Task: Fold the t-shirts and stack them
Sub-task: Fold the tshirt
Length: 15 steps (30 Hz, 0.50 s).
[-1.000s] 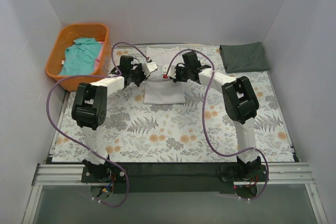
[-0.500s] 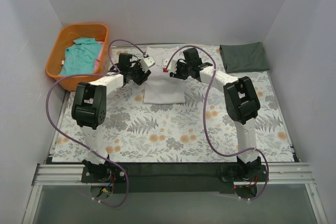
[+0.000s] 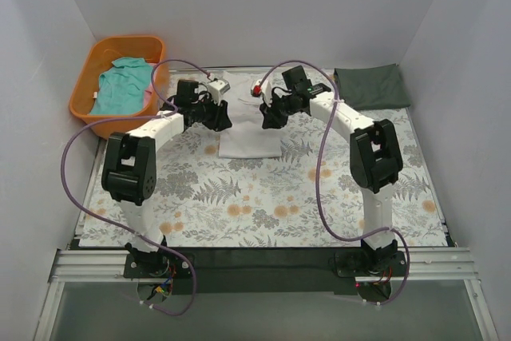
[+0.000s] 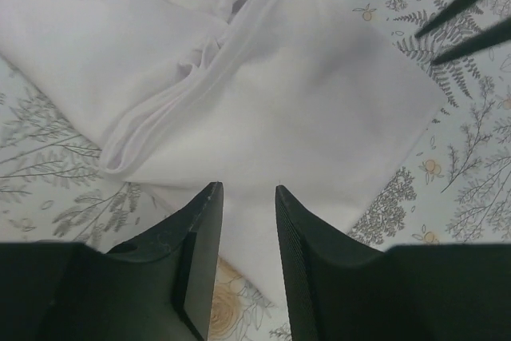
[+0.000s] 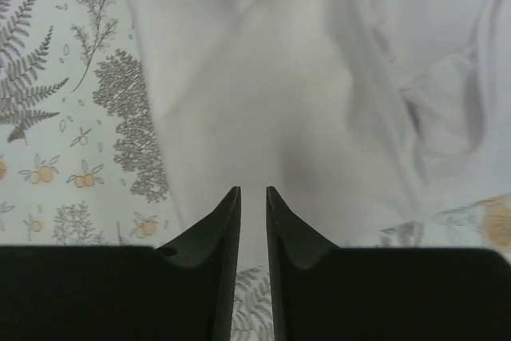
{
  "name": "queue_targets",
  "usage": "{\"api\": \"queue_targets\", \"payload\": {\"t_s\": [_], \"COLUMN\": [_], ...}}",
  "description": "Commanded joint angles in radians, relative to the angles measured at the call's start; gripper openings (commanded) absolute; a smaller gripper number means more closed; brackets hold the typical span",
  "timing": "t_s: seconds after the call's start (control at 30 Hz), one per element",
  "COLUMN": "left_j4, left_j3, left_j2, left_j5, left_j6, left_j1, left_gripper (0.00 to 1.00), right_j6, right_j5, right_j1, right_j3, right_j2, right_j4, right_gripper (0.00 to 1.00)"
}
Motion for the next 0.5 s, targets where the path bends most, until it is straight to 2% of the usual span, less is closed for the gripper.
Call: {"api": "queue_targets", "payload": {"t_s": [0.0,0.3,0.47], "left_j4": [-0.025,0.021,0.015], "left_j3": [0.078,0.296,0.372], "left_j2": [0.073,0.313,0.416], "left_j5": [0.062,0.001,-0.009], "left_j6": [-0.224,-0.359,-0.367], "left_j1": [0.002,0.051,0.07], "left_gripper": [0.31,0.3,0.31], "right_j6": [0.139,0.194,0.2], "right_j5": [-0.12,-0.125,-0.122], "right_j1": [-0.011,-0.019,-0.026], "right_j3": [0.027,-0.026,-0.045], "right_j2": [0.072,0.176,0.204], "right_j4": [-0.118,-0.123,-0.134], "right_gripper": [0.22,0.18,0.18]}}
